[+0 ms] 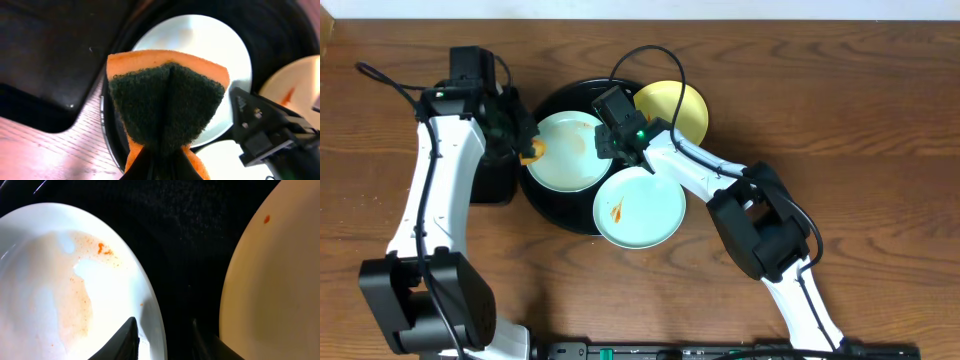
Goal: Clean dirty plates on tray and stack at the side
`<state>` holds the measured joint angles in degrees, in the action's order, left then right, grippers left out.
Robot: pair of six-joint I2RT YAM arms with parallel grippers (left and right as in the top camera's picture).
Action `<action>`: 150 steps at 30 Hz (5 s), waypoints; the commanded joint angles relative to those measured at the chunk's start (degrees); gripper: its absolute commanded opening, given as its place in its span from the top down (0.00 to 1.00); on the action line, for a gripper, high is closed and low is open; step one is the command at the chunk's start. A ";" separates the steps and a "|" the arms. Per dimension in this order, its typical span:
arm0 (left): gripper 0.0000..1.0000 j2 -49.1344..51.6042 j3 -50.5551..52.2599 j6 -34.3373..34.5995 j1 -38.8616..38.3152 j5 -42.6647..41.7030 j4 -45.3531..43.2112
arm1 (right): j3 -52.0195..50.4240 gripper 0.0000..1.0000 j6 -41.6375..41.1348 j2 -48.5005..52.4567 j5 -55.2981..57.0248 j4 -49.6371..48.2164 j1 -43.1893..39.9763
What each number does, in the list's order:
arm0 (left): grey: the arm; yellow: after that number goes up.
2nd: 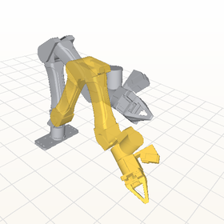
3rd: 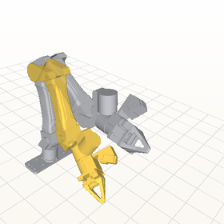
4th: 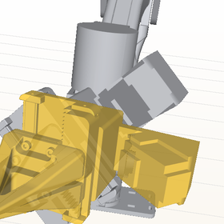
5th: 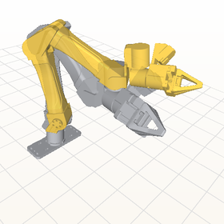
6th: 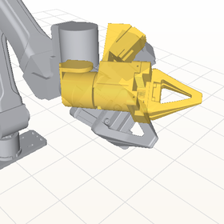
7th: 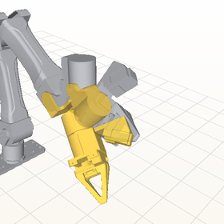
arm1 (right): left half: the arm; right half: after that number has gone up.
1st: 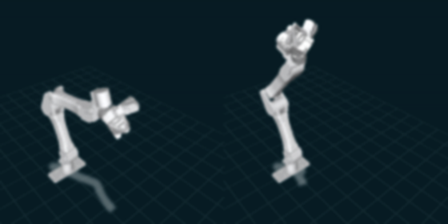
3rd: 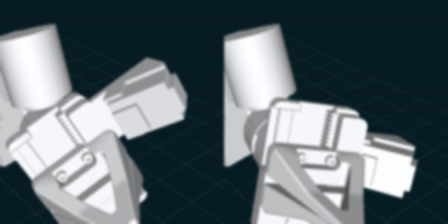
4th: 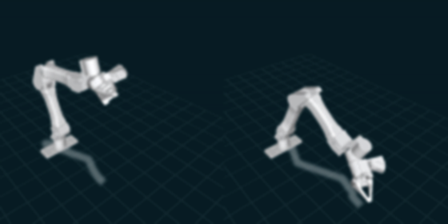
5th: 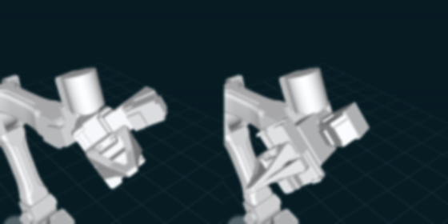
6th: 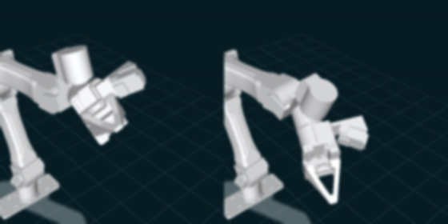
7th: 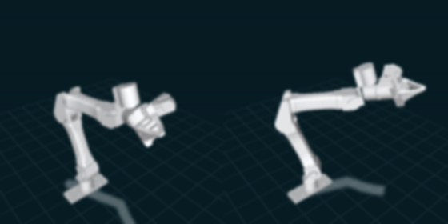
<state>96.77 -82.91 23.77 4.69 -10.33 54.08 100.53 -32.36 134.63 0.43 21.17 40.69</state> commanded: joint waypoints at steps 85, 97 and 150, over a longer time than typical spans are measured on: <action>0.92 0.22 0.31 -1.40 10.10 0.44 -1.07 | 1.60 0.99 45.59 -11.63 50.82 -11.96 9.49; 0.92 0.22 0.31 -1.40 10.10 0.44 -1.01 | 1.60 0.99 46.82 -11.63 50.80 -13.00 10.03; 0.92 0.22 0.28 -1.42 10.10 0.46 -1.01 | 1.57 0.46 12.11 -9.53 -16.11 9.86 -12.00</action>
<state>96.88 -82.87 22.63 14.52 -10.13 52.90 101.58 -18.04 123.09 -11.46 30.70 30.44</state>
